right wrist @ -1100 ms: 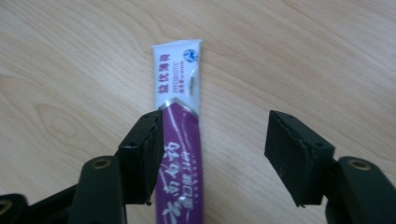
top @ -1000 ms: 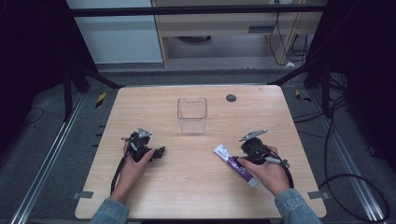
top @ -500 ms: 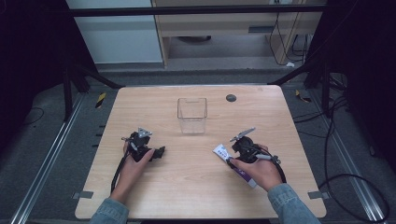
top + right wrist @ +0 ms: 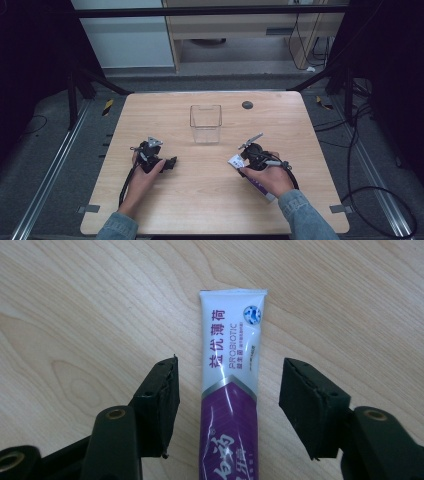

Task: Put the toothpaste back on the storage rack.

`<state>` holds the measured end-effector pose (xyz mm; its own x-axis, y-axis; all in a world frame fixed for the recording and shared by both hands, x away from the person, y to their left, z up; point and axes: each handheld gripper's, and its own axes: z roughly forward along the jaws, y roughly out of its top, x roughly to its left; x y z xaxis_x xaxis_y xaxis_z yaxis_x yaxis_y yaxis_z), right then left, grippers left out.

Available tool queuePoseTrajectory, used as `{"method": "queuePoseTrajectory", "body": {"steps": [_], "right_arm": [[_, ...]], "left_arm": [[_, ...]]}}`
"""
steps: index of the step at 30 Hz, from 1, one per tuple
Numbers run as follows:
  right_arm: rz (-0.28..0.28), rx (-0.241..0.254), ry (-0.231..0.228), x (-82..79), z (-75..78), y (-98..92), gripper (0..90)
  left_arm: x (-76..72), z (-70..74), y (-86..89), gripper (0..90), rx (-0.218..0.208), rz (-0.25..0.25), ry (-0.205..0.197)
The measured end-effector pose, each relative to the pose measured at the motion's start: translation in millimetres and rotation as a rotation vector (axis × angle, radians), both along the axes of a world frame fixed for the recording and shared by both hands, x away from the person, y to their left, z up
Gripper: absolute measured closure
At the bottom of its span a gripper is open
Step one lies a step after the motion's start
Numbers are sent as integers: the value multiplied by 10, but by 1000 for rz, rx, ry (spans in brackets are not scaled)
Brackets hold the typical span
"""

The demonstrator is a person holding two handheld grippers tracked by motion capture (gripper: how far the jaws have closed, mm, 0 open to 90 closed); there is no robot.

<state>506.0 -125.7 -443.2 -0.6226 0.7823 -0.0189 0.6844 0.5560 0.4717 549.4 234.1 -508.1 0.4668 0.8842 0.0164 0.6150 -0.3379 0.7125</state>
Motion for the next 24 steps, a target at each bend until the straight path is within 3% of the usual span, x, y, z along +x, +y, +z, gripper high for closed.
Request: {"method": "queuePoseTrajectory", "body": {"steps": [12, 24], "right_arm": [[-18, -8, 69, 98, -181, 14, 457], [-20, -23, 103, 152, -266, 46, 483]], "left_arm": [[-1, 0, 1, 0, 1, 0, 1], [-1, 0, 0, 0, 1, 0, 0]]}}
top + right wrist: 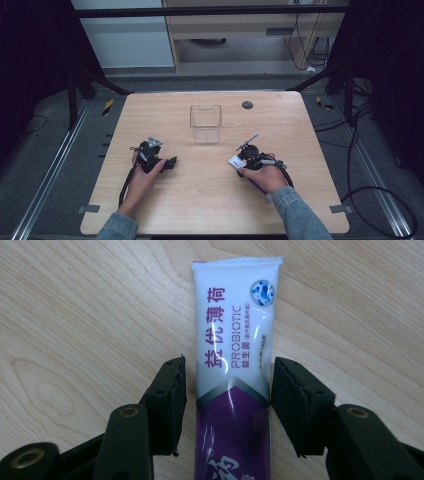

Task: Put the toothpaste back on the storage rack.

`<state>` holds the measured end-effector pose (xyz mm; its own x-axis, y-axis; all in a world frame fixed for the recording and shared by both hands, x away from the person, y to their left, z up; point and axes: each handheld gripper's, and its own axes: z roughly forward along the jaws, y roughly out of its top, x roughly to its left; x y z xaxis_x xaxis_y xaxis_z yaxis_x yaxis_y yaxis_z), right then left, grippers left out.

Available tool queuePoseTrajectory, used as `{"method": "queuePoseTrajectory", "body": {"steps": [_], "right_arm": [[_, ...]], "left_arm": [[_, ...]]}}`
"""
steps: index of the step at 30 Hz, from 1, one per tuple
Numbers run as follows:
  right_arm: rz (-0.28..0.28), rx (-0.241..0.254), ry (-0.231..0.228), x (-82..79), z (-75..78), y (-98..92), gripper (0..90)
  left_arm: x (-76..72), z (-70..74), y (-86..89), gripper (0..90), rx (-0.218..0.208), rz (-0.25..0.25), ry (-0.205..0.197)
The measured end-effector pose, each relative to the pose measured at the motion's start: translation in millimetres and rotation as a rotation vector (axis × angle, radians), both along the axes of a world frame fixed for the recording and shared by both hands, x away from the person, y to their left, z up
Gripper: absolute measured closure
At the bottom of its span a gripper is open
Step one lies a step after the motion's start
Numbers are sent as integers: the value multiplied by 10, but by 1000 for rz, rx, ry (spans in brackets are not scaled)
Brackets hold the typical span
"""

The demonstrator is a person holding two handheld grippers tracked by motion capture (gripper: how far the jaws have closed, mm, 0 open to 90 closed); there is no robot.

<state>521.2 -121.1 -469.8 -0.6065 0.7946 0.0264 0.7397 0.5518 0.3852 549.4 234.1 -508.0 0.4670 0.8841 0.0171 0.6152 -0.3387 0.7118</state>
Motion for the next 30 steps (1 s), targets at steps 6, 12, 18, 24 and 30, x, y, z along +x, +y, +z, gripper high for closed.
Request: {"method": "queuePoseTrajectory", "body": {"steps": [6, 12, 18, 24, 30], "right_arm": [[-1, -4, 6, 3, -3, -11, 491], [-13, -7, 23, 21, -23, 14, 504], [0, -45, 7, 26, -18, 46, 538], [4, -46, 9, 27, -13, 50, 560], [8, -55, -6, 15, -8, 50, 635]], "left_arm": [[0, 0, 0, 0, 0, 0, 0], [0, 0, 0, 0, 0, 0, 0], [0, 0, 0, 0, 0, 0, 0], [0, 0, 0, 0, 0, 0, 0], [0, 0, 0, 0, 0, 0, 0]]}}
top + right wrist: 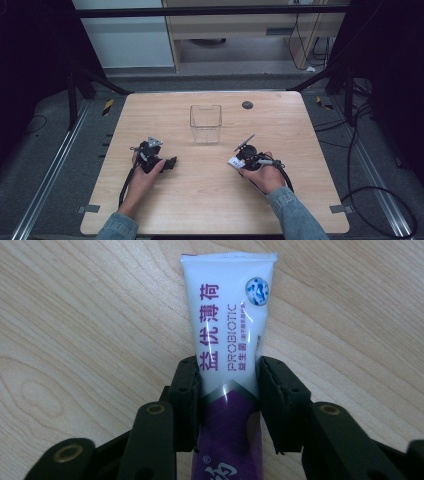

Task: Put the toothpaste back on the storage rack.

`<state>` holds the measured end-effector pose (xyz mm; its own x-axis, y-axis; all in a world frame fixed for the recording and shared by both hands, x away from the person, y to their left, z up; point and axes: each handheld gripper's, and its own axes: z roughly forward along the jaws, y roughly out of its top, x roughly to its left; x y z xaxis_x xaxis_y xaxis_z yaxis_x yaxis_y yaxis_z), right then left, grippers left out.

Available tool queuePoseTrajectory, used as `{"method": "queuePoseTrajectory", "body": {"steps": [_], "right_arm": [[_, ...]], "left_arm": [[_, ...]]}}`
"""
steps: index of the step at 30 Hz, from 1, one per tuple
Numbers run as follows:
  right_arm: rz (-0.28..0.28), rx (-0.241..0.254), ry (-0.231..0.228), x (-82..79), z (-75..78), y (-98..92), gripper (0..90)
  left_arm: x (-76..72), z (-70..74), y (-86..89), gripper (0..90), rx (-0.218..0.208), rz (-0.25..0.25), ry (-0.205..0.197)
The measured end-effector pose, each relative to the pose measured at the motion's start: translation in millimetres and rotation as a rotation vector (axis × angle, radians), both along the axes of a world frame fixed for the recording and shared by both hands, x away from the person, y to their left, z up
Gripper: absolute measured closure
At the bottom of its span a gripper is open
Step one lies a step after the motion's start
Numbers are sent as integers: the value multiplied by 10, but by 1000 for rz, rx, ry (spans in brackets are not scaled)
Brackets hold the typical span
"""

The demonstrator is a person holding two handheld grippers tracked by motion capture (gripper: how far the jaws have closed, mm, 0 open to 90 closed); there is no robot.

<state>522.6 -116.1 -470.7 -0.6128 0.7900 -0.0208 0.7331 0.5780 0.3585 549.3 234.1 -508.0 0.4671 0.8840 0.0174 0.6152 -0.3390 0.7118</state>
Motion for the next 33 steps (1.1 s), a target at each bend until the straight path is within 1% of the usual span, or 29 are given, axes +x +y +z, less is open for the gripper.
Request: {"method": "queuePoseTrajectory", "body": {"steps": [3, 4, 5, 8, 9, 12, 15, 16, 17, 18, 20, 23, 26, 27, 30, 33], "right_arm": [[-9, 5, -1, -7, 3, -2, 660], [-16, 13, -7, -15, 21, -13, 710], [-15, 16, -11, -19, 33, -20, 738], [-23, 30, -28, -39, 64, -33, 775], [-23, 30, -28, -39, 64, -33, 775], [-36, 62, -37, -51, 67, -75, 790], [-41, 73, -49, -66, 73, -96, 794], [-42, 87, -52, -77, 90, -105, 795], [-42, 87, -52, -77, 90, -105, 795], [-47, 101, -69, -89, 130, -131, 796], [-47, 109, -72, -98, 164, -158, 797], [-58, 110, -76, -111, 191, -196, 798], [-66, 119, -83, -124, 258, -246, 799], [-60, 117, -91, -125, 276, -257, 799], [-68, 128, -106, -130, 362, -292, 800], [-76, 140, -134, -126, 468, -342, 799]], "left_arm": [[0, 0, 0, 0, 0, 0, 0], [0, 0, 0, 0, 0, 0, 0], [0, 0, 0, 0, -1, 0, 0], [0, 0, 0, 0, 0, 0, 0], [0, 0, 0, 0, 0, 0, 0], [0, 0, 0, 0, 0, 0, 0], [0, 0, 0, 0, 0, 0, 0], [0, 0, 0, 0, 0, 0, 0], [0, 0, 0, 0, 0, 0, 0], [0, 0, 0, 0, 0, 0, 0], [0, 0, 0, 0, 0, 0, 0], [0, 0, 0, 0, 0, 0, 0], [0, 0, 0, 0, 0, 0, 0], [0, 0, 0, 0, 0, 0, 0], [0, 0, 0, 0, 0, 0, 0], [0, 0, 0, 0, 0, 0, 0]]}}
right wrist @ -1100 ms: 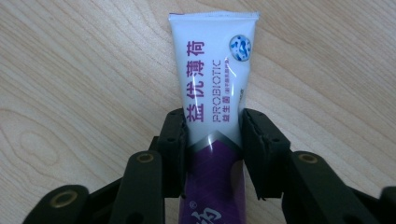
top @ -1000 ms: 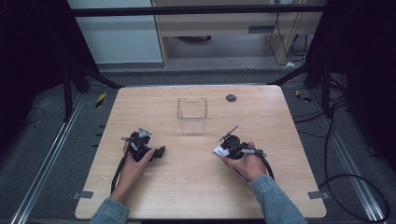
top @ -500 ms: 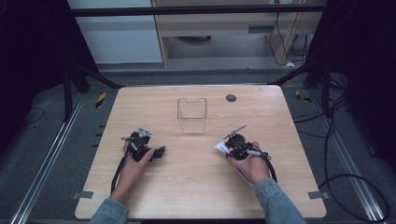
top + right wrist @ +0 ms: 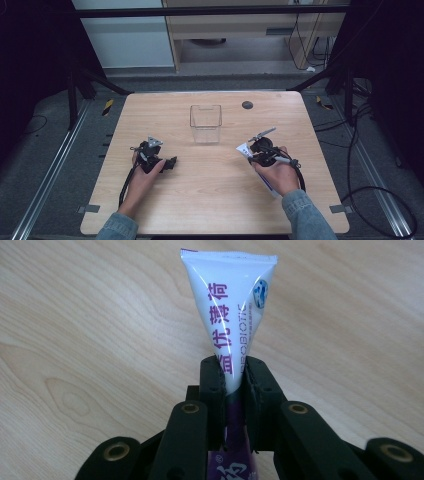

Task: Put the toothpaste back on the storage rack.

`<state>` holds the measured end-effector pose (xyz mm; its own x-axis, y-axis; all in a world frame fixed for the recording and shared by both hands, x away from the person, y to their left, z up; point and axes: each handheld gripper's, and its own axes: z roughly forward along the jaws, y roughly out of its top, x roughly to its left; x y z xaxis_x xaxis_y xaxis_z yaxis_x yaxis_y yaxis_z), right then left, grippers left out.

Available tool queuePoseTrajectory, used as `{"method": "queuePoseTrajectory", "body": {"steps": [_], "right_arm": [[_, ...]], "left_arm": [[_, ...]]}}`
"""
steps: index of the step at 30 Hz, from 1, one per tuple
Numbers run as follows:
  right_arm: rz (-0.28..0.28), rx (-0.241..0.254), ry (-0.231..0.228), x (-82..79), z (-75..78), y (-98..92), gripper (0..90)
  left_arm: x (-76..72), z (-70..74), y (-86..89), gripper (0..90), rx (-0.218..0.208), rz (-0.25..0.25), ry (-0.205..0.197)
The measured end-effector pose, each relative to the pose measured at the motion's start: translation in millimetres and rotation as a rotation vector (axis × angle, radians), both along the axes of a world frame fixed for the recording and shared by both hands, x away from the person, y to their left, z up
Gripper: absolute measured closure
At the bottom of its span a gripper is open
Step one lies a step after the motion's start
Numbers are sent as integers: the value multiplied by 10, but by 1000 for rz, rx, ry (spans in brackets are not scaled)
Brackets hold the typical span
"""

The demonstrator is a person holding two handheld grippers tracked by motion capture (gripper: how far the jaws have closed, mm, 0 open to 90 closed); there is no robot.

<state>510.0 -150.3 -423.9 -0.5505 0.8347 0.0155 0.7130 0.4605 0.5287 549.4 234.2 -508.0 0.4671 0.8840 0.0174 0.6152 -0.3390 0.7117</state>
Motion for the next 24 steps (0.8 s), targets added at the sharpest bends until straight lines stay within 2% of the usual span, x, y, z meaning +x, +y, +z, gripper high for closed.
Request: {"method": "queuePoseTrajectory", "body": {"steps": [6, 8, 11, 12, 13, 22, 24], "right_arm": [[-28, 34, -51, 9, 140, -79, 799], [-39, 71, -98, 19, 217, -123, 799], [-43, 99, -140, 26, 278, -142, 799], [-43, 99, -140, 26, 278, -142, 799], [-47, 124, -172, 30, 318, -136, 799], [-45, 193, -240, 56, 393, -39, 799], [-39, 231, -252, 68, 402, -22, 800]], "left_arm": [[0, 1, -4, 0, 2, 4, 1], [-1, 1, -4, 0, 2, 4, 1], [-1, 1, -4, 0, 2, 4, 1], [-1, 1, -4, 0, 2, 4, 1], [-1, 1, -3, 0, 2, 4, 1], [-1, 1, -3, 0, 3, 4, 1], [-1, 1, -3, 0, 3, 4, 1]]}}
